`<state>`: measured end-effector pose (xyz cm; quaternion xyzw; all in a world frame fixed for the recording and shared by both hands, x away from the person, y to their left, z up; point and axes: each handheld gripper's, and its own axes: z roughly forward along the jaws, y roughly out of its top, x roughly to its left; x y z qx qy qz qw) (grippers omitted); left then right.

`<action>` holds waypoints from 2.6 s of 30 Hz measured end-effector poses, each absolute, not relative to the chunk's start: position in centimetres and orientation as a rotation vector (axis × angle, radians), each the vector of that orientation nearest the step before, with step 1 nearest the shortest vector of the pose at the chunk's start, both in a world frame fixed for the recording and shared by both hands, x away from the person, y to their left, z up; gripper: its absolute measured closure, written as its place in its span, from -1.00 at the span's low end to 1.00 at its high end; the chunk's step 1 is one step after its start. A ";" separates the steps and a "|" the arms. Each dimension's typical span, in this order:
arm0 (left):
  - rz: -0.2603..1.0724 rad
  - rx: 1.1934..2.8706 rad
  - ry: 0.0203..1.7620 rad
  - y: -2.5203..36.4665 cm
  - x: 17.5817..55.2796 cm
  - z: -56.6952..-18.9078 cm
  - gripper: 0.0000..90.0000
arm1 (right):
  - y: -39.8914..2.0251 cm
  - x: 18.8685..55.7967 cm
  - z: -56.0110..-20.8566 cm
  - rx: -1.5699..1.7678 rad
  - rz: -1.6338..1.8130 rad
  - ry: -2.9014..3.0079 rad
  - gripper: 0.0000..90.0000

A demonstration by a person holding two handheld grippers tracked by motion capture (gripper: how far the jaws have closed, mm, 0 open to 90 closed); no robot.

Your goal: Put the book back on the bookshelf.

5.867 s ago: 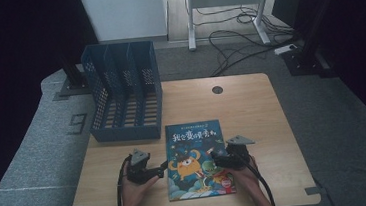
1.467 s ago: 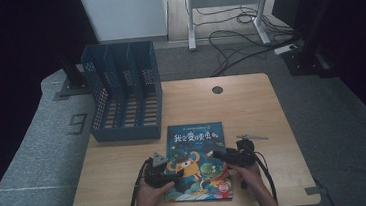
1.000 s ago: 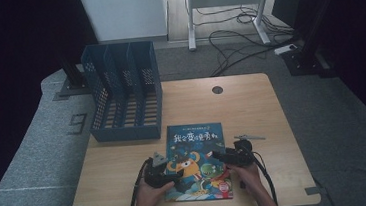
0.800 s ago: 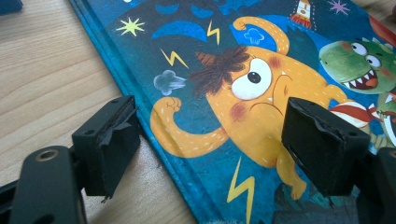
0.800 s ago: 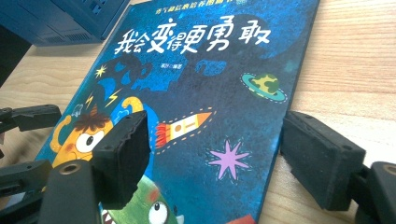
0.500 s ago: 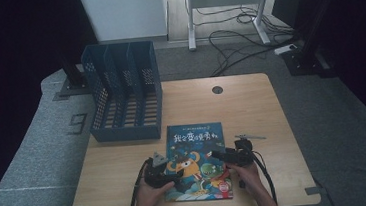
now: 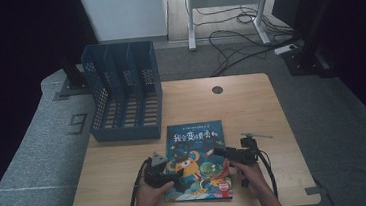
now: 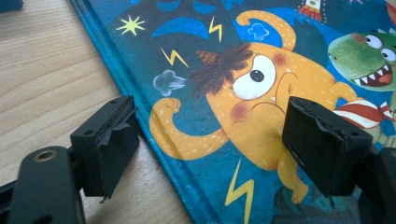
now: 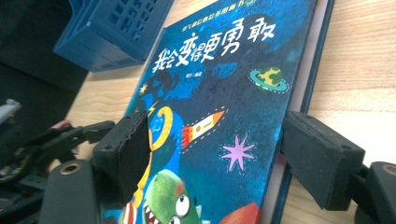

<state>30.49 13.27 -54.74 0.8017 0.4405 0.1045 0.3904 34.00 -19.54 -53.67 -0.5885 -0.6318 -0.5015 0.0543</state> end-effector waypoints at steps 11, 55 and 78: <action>0.258 2.034 1.119 13.4 30.5 -54.7 -0.60 | -20.3 34.2 -53.8 -1.757 -1.504 -1.828 -0.38; 0.229 2.033 1.108 13.6 30.6 -54.7 -0.60 | -18.4 35.2 -55.1 -1.716 -1.571 -2.095 0.00; 0.203 2.026 1.106 13.9 30.7 -54.6 -0.60 | -18.2 36.0 -54.7 -1.714 -1.609 -2.135 0.14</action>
